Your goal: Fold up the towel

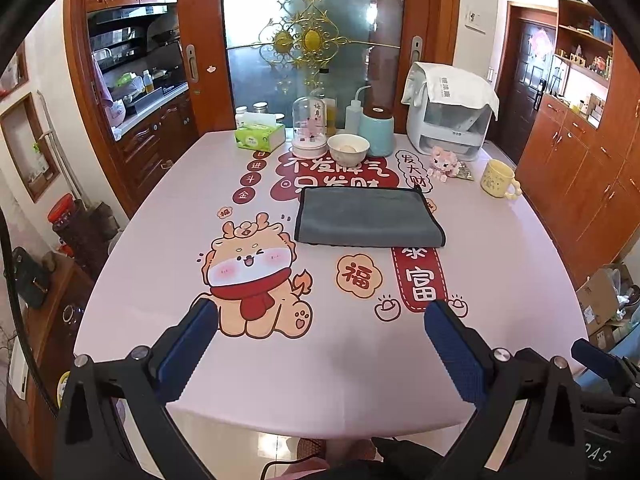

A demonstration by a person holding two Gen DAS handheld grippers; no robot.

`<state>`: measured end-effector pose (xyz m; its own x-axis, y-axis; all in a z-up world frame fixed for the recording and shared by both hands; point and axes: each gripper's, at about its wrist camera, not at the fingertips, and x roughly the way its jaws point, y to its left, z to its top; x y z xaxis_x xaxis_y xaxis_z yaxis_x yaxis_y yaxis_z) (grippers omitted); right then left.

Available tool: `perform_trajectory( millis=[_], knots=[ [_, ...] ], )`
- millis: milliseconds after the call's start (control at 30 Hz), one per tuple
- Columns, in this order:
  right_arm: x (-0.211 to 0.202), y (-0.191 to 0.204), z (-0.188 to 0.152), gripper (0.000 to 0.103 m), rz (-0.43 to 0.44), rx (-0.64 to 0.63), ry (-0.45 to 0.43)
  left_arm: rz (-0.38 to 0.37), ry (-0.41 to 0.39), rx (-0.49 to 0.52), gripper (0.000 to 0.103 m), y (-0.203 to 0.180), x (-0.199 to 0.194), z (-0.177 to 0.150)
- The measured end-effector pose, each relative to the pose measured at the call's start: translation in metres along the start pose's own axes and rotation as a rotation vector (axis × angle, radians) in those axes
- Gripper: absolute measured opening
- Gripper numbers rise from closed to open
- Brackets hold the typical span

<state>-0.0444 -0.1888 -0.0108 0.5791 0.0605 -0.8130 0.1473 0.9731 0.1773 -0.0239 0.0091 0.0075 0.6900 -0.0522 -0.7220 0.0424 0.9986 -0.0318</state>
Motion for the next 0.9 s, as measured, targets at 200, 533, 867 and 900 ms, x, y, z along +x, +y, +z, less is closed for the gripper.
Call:
perform_trajectory(
  millis=[200,533,867,900],
  knots=[
    [-0.0004,0.0026,0.0006,0.103,0.003,-0.010,-0.007,0.010,-0.005,0.000,0.103,0.0005,0.0000,0.0008],
    [-0.0001,0.0028,0.0011,0.103,0.000,-0.008,-0.006,0.013,-0.019,0.001,0.103,0.0023,-0.0011,0.0031],
    [0.0030,0.0005,-0.0001,0.103,-0.008,0.007,0.004,0.011,-0.016,0.001,0.103,-0.0004,-0.0011,0.0039],
    [0.0027,0.0003,-0.0007,0.103,-0.010,0.009,0.004,0.010,-0.014,0.003,0.103,-0.0006,-0.0014,0.0031]
  ],
)
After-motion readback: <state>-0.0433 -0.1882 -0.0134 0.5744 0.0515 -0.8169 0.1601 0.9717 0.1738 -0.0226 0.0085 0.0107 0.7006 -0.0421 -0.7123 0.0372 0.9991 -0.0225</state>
